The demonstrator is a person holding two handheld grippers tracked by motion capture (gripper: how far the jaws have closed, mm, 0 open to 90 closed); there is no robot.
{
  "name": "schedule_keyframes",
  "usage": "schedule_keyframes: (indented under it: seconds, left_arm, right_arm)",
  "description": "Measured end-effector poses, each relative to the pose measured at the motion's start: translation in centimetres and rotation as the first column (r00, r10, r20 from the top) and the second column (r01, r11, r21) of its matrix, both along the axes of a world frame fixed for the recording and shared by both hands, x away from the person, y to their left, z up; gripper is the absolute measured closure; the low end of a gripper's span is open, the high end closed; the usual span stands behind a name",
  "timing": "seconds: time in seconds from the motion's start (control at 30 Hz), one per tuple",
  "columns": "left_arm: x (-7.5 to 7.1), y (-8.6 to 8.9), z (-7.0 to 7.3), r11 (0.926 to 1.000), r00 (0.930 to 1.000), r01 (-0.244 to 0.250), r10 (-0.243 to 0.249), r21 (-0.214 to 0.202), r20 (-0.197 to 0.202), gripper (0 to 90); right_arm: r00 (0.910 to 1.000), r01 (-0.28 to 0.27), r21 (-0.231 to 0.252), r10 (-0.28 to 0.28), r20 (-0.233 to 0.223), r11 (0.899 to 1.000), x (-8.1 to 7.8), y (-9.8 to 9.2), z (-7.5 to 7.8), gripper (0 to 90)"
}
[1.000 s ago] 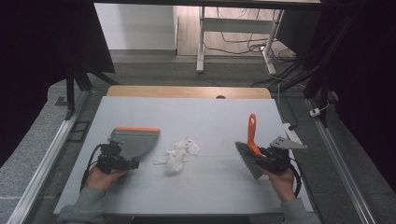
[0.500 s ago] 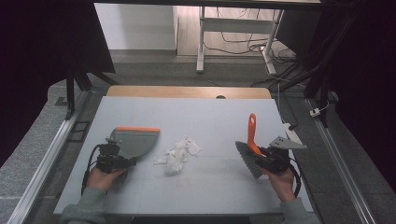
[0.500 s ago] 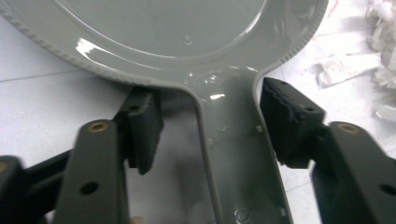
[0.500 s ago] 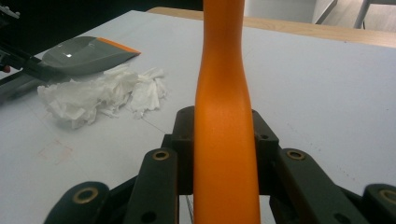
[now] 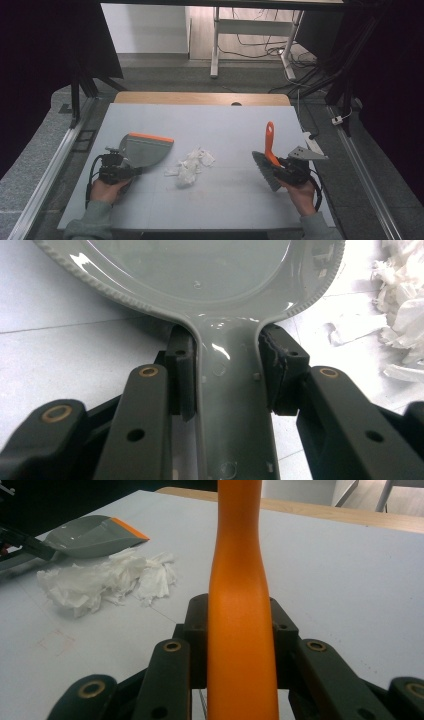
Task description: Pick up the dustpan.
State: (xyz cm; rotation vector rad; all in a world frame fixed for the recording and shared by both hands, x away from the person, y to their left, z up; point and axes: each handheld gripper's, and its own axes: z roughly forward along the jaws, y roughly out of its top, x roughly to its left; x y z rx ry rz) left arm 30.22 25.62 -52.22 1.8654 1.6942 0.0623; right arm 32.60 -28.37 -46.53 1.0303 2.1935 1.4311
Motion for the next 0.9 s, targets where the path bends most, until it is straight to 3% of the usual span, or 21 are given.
schedule_keyframes:
  seconds: [0.2, 0.53, 0.57, 0.63, 0.67, 0.9]
  left_arm:
    - [-0.1, 0.0, 0.2, 1.0000, 0.9998, -0.006, 0.005, 0.002, 0.017, 61.8]
    - [-0.5, 0.7, 0.9, 0.9999, 0.9968, -0.010, 0.011, -0.010, 0.079, 61.9]
    - [-0.7, 0.9, 1.1, 0.9999, 0.9937, -0.005, 0.007, -0.016, 0.112, 61.8]
    - [-0.8, 0.9, 1.2, 0.9997, 0.9914, -0.005, 0.008, -0.023, 0.131, 61.9]
    - [-0.9, 1.0, 1.5, 0.9994, 0.9871, 0.011, -0.005, -0.033, 0.160, 61.8]
    - [-1.0, 1.1, 2.1, 0.9987, 0.9771, 0.044, -0.037, -0.027, 0.209, 61.9]
  right_arm:
    - [1.0000, 0.002, 0.002, -0.002, -0.002, 1.000, 0.0, 0.0, -0.1, 70.0]
    - [1.0000, -0.005, 0.006, 0.005, 0.002, 1.000, 0.1, 0.1, -0.1, 70.0]
    - [1.0000, -0.005, 0.007, 0.005, 0.003, 1.000, 0.1, 0.1, 0.0, 70.0]
    - [1.0000, -0.003, 0.007, 0.003, 0.003, 1.000, 0.1, 0.0, 0.0, 70.0]
    - [1.0000, -0.002, 0.007, 0.002, 0.004, 1.000, 0.1, 0.0, 0.0, 70.0]
    - [1.0000, -0.001, 0.012, 0.001, 0.005, 1.000, 0.2, 0.0, 0.0, 70.0]
